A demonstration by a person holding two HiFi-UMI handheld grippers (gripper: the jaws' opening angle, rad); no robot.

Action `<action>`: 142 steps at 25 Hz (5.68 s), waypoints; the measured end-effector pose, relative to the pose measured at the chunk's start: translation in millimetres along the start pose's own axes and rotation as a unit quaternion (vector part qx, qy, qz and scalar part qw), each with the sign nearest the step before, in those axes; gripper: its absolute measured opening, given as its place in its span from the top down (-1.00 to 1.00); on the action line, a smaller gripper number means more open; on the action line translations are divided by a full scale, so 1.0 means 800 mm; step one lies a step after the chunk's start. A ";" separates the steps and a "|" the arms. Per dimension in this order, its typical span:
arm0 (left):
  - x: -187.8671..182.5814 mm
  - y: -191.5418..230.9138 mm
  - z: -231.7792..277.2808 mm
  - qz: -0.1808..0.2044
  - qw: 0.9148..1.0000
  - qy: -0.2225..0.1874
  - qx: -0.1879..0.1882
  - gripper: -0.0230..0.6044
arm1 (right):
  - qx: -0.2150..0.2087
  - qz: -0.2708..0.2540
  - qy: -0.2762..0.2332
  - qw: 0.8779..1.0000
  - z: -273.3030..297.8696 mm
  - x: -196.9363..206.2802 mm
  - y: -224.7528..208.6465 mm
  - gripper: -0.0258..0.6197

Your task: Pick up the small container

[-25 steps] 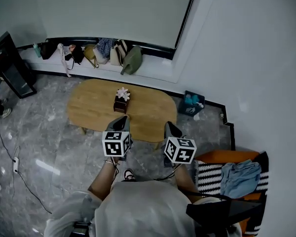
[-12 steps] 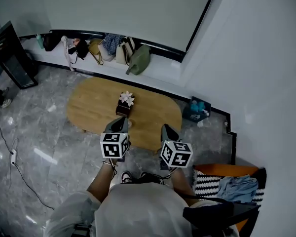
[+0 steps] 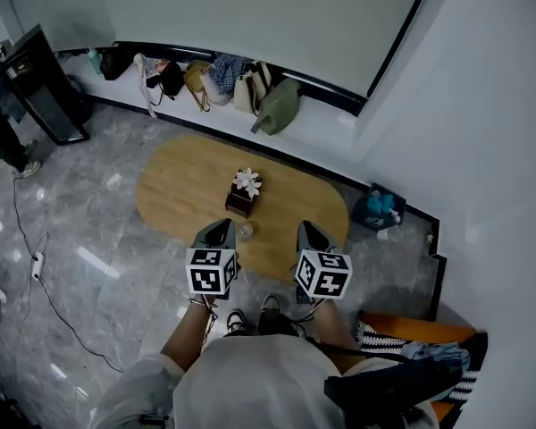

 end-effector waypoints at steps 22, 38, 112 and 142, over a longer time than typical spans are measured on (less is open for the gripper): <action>0.277 0.051 0.177 -0.043 0.995 0.074 -0.040 0.90 | -0.035 0.062 0.102 0.992 0.174 0.277 -0.092 0.85; 0.352 0.043 0.226 -0.033 0.996 0.084 0.024 0.89 | 0.024 0.082 0.095 0.992 0.197 0.340 -0.120 0.85; 0.089 -0.039 0.066 0.036 0.996 0.025 0.079 -0.14 | 0.035 0.055 0.014 0.998 0.062 0.135 -0.069 0.85; -0.073 -0.098 -0.116 0.042 0.994 -0.066 0.082 -0.14 | 0.026 -0.036 -0.078 0.996 -0.118 -0.037 0.026 0.85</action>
Point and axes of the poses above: the fingertips, and each gripper's own axes: z forward along the fingers, y to its left, x out of its underside, the point moved 5 cm from there along -z, backward along the fingers, and after that the axes turned 14 degrees about -x, right-handed, at the moved point
